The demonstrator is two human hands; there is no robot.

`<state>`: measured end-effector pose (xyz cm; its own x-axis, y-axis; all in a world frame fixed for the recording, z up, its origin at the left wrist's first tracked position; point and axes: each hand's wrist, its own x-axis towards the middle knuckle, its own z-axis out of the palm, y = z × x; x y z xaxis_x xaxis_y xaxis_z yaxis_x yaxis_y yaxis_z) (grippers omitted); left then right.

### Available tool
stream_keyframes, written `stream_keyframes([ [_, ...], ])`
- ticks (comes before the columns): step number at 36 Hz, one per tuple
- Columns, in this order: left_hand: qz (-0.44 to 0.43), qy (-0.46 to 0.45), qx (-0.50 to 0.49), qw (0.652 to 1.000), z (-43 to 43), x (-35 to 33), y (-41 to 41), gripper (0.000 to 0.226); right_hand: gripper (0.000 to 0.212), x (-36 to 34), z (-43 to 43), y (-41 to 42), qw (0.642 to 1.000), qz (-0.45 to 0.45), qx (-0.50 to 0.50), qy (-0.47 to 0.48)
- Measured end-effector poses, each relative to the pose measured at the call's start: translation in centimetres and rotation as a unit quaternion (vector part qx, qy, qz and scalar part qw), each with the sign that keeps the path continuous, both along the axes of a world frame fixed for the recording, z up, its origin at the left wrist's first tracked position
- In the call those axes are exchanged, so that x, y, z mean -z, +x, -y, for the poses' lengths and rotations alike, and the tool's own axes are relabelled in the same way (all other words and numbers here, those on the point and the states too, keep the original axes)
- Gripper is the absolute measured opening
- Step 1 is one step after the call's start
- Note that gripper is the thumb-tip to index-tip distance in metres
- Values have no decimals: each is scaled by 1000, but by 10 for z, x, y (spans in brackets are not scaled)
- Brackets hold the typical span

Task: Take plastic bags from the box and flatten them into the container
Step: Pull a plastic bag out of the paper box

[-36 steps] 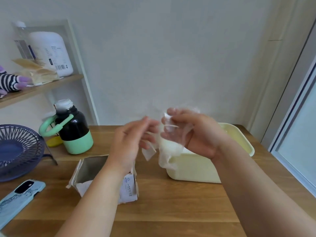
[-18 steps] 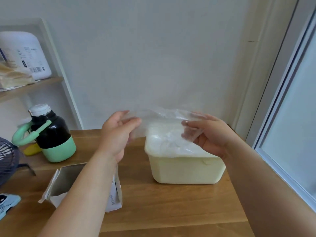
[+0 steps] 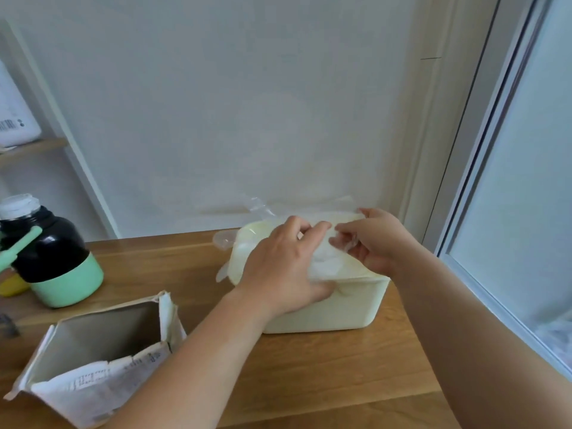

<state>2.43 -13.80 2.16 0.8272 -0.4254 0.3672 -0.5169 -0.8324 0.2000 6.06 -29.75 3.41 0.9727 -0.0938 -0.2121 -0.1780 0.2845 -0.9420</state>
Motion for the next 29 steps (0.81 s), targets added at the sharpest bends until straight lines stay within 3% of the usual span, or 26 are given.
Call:
stream_keyframes([
  [4, 31, -104, 60, 992, -3, 6, 5, 34, 72, -2, 5, -2, 999, -6, -21, 31],
  [10, 52, -218, 60, 973, -33, 3, 8, 22, 72, 0, 13, 0, 1000, -23, -1, 10],
  [14, -1, -287, 41, 957, -56, -7, 1, 29, 72, 2, 22, 2, 999, -30, 7, -16],
  [19, 36, -394, 7, 918, -81, -17, 4, 52, 74, 1, 27, 2, 997, -42, -1, -72],
  [21, 51, -409, 2, 911, -80, -19, 7, 51, 73, 0, 26, 3, 994, -46, -8, -99],
  [23, 46, -364, 1, 930, -70, -19, 13, 40, 72, 2, 24, 5, 988, -47, -12, -148],
  [25, 15, -268, 2, 963, -57, -17, 20, 24, 72, 4, 23, 8, 963, -31, 2, -267],
  [27, -38, -169, -7, 985, -49, -16, 28, 22, 75, 3, 23, 6, 905, 24, 33, -423],
  [29, -90, -80, -17, 993, -47, -15, 34, 36, 71, -2, 22, 2, 820, 112, 44, -560],
])
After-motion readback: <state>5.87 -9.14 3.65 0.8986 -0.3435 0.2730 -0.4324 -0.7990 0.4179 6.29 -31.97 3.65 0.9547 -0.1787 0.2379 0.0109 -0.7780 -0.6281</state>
